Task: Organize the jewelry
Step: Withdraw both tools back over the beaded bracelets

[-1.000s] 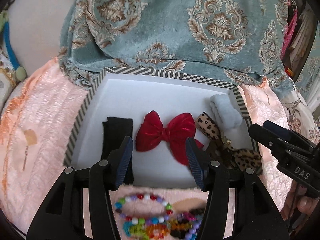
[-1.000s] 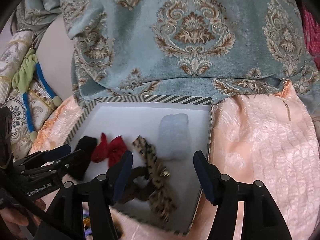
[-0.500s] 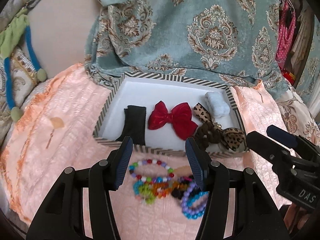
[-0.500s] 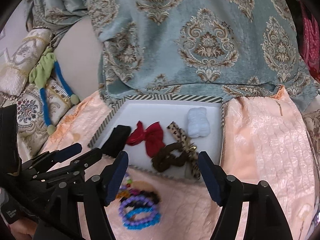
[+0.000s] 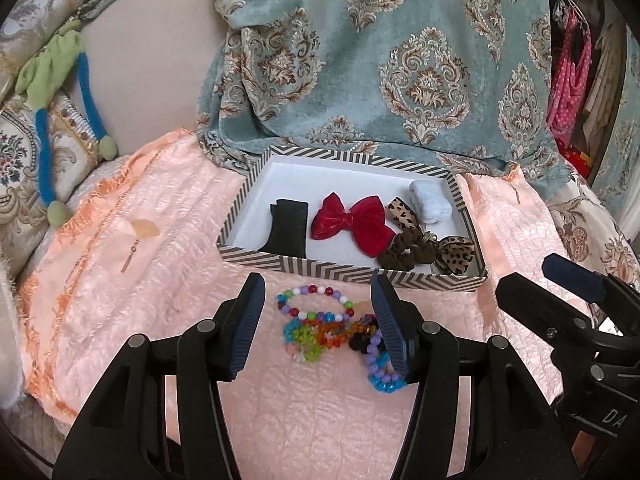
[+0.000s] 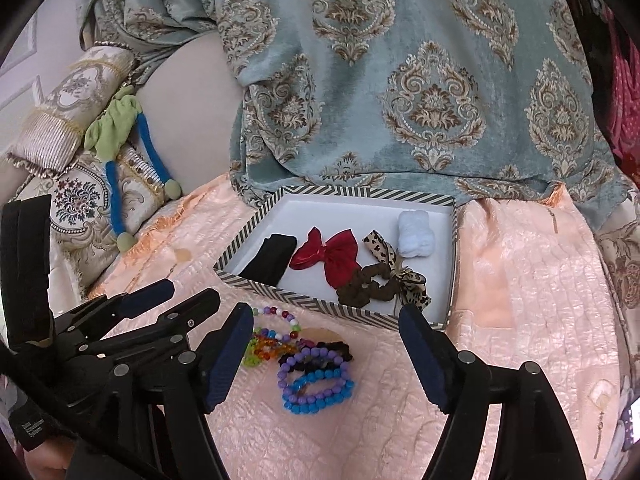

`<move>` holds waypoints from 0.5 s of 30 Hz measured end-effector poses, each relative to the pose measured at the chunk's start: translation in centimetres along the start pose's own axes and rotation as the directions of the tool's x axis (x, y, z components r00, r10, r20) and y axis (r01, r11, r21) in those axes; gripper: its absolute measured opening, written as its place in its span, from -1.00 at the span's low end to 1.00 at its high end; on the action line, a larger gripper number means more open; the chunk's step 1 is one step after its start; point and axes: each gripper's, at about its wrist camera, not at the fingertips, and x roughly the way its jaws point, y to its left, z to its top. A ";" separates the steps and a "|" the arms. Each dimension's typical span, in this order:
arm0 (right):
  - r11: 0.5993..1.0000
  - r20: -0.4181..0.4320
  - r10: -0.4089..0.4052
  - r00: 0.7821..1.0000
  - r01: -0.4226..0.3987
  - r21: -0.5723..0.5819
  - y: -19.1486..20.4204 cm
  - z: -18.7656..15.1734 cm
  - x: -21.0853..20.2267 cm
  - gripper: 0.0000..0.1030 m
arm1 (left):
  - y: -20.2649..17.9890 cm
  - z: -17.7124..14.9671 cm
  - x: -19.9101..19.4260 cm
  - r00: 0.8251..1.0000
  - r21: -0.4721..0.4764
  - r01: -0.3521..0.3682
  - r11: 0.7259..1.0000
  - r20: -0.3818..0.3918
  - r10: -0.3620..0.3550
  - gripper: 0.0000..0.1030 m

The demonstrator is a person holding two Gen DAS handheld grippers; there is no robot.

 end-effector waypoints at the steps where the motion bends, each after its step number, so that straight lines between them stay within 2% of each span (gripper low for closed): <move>1: 1.000 0.001 0.000 1.000 0.000 -0.001 0.1 -0.1 -0.2 0.42 | 0.1 -0.1 -0.2 1.000 0.000 -0.004 1.000 0.003 0.004 0.07; 15: 1.000 0.016 -0.003 1.000 0.003 0.001 0.2 -0.9 -2.4 0.44 | 0.0 -1.0 -2.5 0.999 0.003 -0.025 1.000 0.035 0.025 0.07</move>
